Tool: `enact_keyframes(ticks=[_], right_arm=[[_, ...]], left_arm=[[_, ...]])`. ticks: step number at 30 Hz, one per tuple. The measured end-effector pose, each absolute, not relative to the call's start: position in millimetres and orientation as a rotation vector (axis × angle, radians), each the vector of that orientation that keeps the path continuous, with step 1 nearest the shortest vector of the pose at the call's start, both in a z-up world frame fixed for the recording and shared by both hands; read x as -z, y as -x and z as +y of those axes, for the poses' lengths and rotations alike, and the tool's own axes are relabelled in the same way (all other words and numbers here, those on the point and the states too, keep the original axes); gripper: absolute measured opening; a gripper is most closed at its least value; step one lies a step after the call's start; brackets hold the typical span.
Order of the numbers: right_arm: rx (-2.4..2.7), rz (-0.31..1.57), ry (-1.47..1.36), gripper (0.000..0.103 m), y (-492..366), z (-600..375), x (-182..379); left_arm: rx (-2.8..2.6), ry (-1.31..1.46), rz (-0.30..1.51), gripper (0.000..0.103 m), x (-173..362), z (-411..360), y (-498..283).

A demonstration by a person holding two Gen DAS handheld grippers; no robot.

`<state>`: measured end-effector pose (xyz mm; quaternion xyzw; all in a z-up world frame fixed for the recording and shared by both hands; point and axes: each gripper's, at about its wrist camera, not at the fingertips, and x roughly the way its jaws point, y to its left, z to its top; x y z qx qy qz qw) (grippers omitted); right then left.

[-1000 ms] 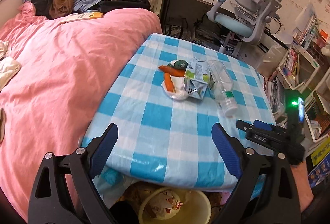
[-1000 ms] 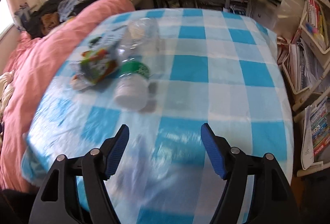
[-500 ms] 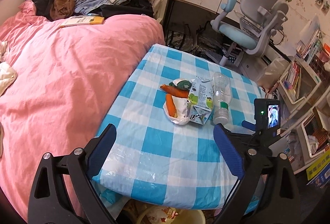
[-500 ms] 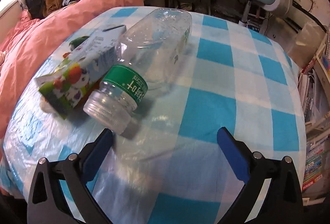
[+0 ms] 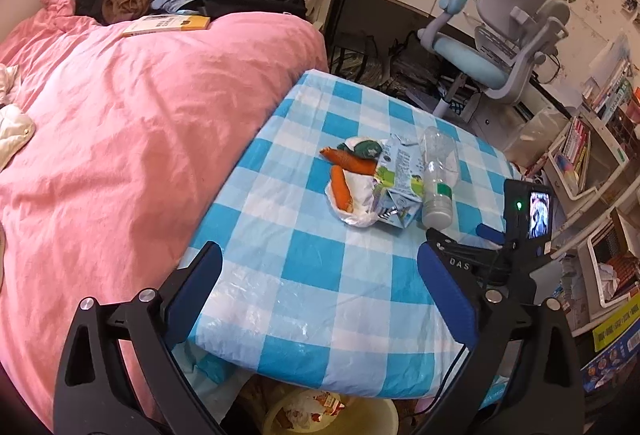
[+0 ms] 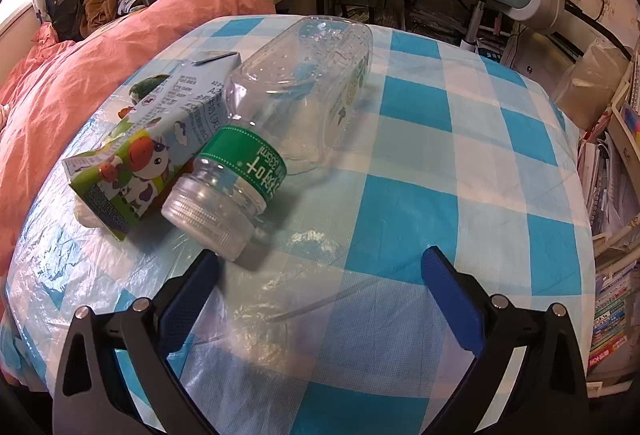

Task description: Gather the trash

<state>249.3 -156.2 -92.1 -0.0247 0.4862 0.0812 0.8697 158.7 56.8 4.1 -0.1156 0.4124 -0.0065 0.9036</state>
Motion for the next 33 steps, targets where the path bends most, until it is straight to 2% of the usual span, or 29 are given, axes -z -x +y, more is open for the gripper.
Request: enact_keyframes(ticks=[10, 33], right_arm=[[-0.17, 1.017, 0.051, 0.097, -248, -156, 92], [-0.171, 1.017, 0.051, 0.097, -247, -157, 92]], left_arm=[[0.046, 0.108, 0.856, 0.095, 3, 27, -148], [0.087, 0.164, 0.853, 0.095, -6, 31, -148]])
